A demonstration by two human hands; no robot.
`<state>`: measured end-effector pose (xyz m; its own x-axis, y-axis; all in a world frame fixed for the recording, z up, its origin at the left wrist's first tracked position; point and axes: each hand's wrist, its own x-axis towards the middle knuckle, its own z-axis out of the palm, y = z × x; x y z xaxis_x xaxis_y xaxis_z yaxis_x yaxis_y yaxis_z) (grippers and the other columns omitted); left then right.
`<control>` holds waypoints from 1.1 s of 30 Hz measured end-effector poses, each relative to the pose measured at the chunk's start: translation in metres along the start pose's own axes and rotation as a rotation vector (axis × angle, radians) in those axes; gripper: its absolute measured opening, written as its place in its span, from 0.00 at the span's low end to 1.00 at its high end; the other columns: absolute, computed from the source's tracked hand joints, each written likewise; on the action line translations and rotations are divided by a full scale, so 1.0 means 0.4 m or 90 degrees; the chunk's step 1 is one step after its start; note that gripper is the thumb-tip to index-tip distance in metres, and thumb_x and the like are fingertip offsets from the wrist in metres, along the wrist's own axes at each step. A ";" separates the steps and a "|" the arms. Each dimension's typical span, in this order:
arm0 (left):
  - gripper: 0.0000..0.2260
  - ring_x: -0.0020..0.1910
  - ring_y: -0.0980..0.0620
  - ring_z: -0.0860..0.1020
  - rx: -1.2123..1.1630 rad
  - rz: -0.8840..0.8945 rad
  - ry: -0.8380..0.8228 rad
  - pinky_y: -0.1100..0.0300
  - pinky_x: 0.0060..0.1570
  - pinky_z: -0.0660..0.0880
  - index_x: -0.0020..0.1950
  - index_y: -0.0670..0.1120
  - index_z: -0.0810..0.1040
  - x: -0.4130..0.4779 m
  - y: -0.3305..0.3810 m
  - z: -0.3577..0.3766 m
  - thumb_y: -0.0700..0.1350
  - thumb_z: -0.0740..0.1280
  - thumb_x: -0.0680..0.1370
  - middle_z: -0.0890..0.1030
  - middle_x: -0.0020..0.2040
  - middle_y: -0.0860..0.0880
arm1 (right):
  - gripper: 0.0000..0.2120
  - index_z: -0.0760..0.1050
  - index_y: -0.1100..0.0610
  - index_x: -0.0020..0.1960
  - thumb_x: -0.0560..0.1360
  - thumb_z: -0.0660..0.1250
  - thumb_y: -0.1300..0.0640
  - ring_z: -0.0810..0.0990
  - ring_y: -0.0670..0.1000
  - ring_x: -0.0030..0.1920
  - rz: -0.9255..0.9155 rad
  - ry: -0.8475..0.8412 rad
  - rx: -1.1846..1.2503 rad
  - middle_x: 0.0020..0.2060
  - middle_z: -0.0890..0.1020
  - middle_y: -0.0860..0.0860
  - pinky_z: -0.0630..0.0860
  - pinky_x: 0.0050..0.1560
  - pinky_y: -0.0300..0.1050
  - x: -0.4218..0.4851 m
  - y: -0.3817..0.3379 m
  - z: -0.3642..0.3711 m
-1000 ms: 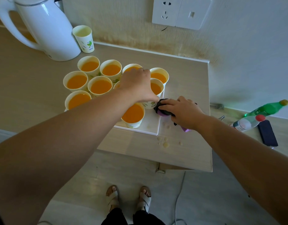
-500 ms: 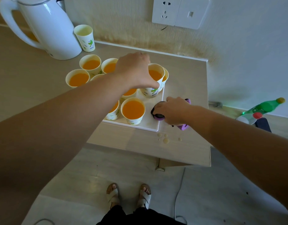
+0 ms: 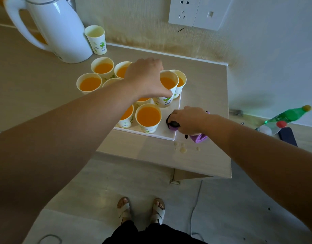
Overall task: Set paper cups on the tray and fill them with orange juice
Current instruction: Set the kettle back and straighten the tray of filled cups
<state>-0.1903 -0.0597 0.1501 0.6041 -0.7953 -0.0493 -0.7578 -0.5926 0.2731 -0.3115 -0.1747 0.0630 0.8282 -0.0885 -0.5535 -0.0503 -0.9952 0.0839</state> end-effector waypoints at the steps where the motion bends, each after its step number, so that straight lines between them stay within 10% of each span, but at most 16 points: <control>1: 0.32 0.56 0.46 0.73 0.000 0.002 0.000 0.57 0.47 0.69 0.64 0.45 0.73 -0.003 0.000 0.000 0.59 0.74 0.65 0.76 0.59 0.47 | 0.21 0.63 0.46 0.71 0.79 0.56 0.55 0.70 0.53 0.52 -0.008 -0.009 -0.005 0.63 0.71 0.47 0.74 0.45 0.48 0.004 0.005 -0.007; 8: 0.32 0.56 0.46 0.73 -0.009 0.009 0.016 0.56 0.48 0.69 0.63 0.46 0.73 -0.015 0.002 -0.003 0.59 0.75 0.65 0.76 0.59 0.47 | 0.24 0.59 0.46 0.73 0.78 0.57 0.58 0.67 0.52 0.44 0.078 0.055 0.033 0.42 0.66 0.50 0.69 0.41 0.47 0.023 0.052 -0.034; 14: 0.30 0.55 0.47 0.73 -0.012 0.019 0.027 0.56 0.46 0.67 0.61 0.45 0.73 -0.021 0.011 -0.003 0.58 0.74 0.66 0.76 0.58 0.47 | 0.19 0.68 0.50 0.70 0.79 0.56 0.58 0.70 0.55 0.56 0.018 0.112 -0.016 0.69 0.65 0.48 0.73 0.47 0.50 0.018 0.048 -0.006; 33: 0.28 0.56 0.46 0.73 -0.009 0.015 0.034 0.54 0.49 0.70 0.60 0.45 0.74 -0.036 0.032 -0.010 0.57 0.74 0.65 0.77 0.57 0.48 | 0.21 0.69 0.47 0.69 0.78 0.58 0.60 0.70 0.54 0.53 -0.044 0.085 -0.050 0.65 0.71 0.45 0.73 0.46 0.46 -0.036 -0.047 0.055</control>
<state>-0.2076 -0.0554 0.1581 0.5985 -0.8010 0.0092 -0.7688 -0.5712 0.2875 -0.3349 -0.1557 0.0514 0.8951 -0.0085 -0.4457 0.0486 -0.9920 0.1166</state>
